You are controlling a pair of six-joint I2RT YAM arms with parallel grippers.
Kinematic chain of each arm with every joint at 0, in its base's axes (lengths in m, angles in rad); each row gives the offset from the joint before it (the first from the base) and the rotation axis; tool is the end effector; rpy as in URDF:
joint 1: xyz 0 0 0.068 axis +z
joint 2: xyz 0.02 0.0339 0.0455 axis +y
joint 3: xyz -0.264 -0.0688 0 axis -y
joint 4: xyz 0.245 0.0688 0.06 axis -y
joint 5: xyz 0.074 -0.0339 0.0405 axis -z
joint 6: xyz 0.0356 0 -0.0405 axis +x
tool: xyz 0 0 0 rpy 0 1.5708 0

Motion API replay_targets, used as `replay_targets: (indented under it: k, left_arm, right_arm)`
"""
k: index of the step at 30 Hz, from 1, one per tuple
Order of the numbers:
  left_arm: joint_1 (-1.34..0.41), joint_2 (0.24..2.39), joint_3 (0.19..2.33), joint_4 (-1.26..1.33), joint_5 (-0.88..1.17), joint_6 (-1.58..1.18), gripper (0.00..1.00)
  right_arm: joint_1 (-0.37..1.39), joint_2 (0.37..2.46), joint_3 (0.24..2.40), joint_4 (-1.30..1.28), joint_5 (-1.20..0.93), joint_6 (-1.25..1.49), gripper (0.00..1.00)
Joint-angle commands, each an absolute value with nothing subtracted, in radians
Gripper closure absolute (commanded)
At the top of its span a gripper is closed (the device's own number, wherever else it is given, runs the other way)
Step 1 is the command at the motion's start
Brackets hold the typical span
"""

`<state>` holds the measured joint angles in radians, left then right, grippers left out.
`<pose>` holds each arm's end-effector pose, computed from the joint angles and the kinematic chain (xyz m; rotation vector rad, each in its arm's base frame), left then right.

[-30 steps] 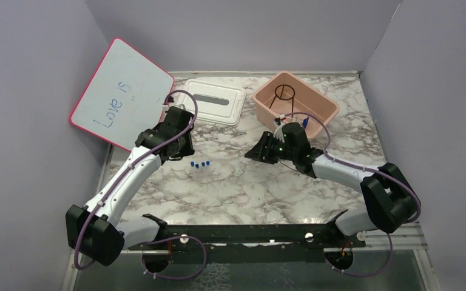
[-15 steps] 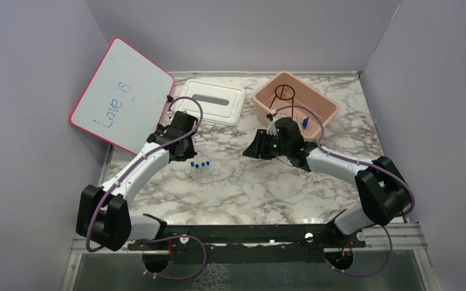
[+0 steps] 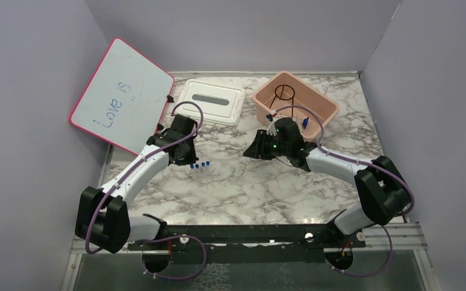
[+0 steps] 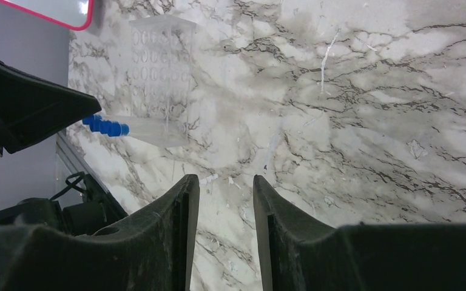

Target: Organize the chemistry lab equipment

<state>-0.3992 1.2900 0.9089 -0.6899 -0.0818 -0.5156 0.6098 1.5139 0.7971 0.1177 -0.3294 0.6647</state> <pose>0.2306 -0.0941 0.2356 -0.1818 2.6446 -0.2015 0.2541 0.1916 0.2006 -0.1407 2.3390 1.0452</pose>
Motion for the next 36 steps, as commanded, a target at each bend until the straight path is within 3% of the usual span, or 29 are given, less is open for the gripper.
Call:
replay_targets:
  k: [1, 12, 21, 32, 36]
  left_arm:
    - [-0.397, 1.246, 0.927, -0.731, -0.032, -0.502, 0.89]
    - [-0.396, 1.249, 0.987, -0.757, -0.11, -0.484, 0.85]
    - [-0.368, 1.253, 1.107, -0.695, -0.244, -0.519, 0.74]
    - [-0.359, 1.153, 1.011, -0.502, -0.171, -0.618, 0.4]
    - [-0.334, 1.17, 0.985, -0.459, -0.127, -0.64, 0.36]
  right_arm:
    - [0.62, 1.525, 0.786, 0.106, -0.308, 0.659, 0.58]
    - [0.62, 1.533, 0.811, 0.09, -0.298, 0.623, 0.58]
    - [0.623, 1.735, 1.091, 0.007, -0.173, 0.407, 0.53]
    - [0.628, 2.127, 1.553, 0.012, -0.113, 0.237, 0.45]
    - [0.633, 2.235, 1.674, 0.003, -0.134, 0.163, 0.44]
